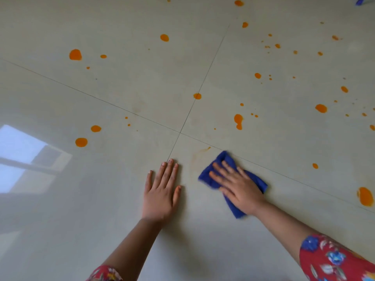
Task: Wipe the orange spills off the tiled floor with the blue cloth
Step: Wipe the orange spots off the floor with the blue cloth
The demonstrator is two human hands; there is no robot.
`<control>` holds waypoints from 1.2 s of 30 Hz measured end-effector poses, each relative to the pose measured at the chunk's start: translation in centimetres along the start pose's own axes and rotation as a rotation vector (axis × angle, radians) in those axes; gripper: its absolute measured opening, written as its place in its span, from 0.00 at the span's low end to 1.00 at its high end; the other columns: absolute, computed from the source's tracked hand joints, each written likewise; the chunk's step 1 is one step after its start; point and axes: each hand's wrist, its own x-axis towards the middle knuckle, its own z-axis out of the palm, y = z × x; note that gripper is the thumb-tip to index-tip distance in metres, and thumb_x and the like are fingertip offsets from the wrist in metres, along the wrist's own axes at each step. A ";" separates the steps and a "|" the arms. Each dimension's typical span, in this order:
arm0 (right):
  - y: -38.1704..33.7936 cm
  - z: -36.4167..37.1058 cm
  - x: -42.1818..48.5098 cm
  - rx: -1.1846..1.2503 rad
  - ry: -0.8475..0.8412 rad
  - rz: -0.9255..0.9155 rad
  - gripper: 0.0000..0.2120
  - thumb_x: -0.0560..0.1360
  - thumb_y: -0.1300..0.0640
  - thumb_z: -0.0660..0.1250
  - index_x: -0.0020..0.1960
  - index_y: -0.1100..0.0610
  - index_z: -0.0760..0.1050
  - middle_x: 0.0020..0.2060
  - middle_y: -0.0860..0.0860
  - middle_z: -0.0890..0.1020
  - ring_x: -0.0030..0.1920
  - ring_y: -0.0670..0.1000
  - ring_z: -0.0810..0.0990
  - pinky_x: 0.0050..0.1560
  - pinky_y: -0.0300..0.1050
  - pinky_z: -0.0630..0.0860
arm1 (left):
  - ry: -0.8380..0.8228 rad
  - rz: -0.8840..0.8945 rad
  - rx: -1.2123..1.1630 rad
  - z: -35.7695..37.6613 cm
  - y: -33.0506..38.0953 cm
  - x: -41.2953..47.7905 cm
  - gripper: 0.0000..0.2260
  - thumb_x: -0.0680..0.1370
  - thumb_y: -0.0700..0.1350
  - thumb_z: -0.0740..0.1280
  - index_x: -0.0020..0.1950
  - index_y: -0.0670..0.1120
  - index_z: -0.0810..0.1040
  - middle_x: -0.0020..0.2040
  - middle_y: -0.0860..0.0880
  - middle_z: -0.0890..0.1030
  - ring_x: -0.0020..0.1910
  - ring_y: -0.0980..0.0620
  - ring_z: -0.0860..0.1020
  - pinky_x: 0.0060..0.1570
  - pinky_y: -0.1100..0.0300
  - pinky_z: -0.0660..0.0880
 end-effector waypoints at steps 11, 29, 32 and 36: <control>-2.0 -0.5 2.4 -0.022 -0.002 -0.091 0.25 0.81 0.46 0.50 0.78 0.43 0.53 0.78 0.43 0.53 0.78 0.47 0.49 0.73 0.49 0.51 | 0.044 -0.016 0.014 0.1 0.2 -0.2 0.25 0.82 0.53 0.49 0.79 0.51 0.52 0.79 0.53 0.52 0.78 0.53 0.50 0.75 0.48 0.49; -4.0 -0.5 9.6 0.047 0.140 0.307 0.26 0.78 0.47 0.49 0.76 0.47 0.59 0.76 0.47 0.60 0.76 0.52 0.58 0.70 0.60 0.62 | 0.178 -0.250 -0.150 -1.9 -1.4 -0.8 0.26 0.80 0.47 0.56 0.78 0.51 0.55 0.78 0.55 0.55 0.77 0.57 0.48 0.76 0.56 0.43; -9.5 0.5 11.5 0.017 0.130 0.146 0.27 0.78 0.47 0.50 0.76 0.49 0.61 0.76 0.49 0.62 0.76 0.53 0.60 0.69 0.58 0.63 | 0.215 -0.282 -0.087 -3.1 -4.0 -1.0 0.25 0.80 0.46 0.54 0.78 0.51 0.57 0.78 0.54 0.56 0.77 0.55 0.51 0.75 0.56 0.44; -8.0 0.1 10.7 -0.008 0.061 -0.101 0.25 0.80 0.46 0.50 0.76 0.45 0.59 0.77 0.45 0.59 0.77 0.48 0.56 0.72 0.54 0.58 | 0.253 -0.380 0.004 -4.8 -9.4 -1.1 0.25 0.79 0.48 0.52 0.78 0.50 0.57 0.78 0.53 0.56 0.77 0.52 0.54 0.75 0.53 0.46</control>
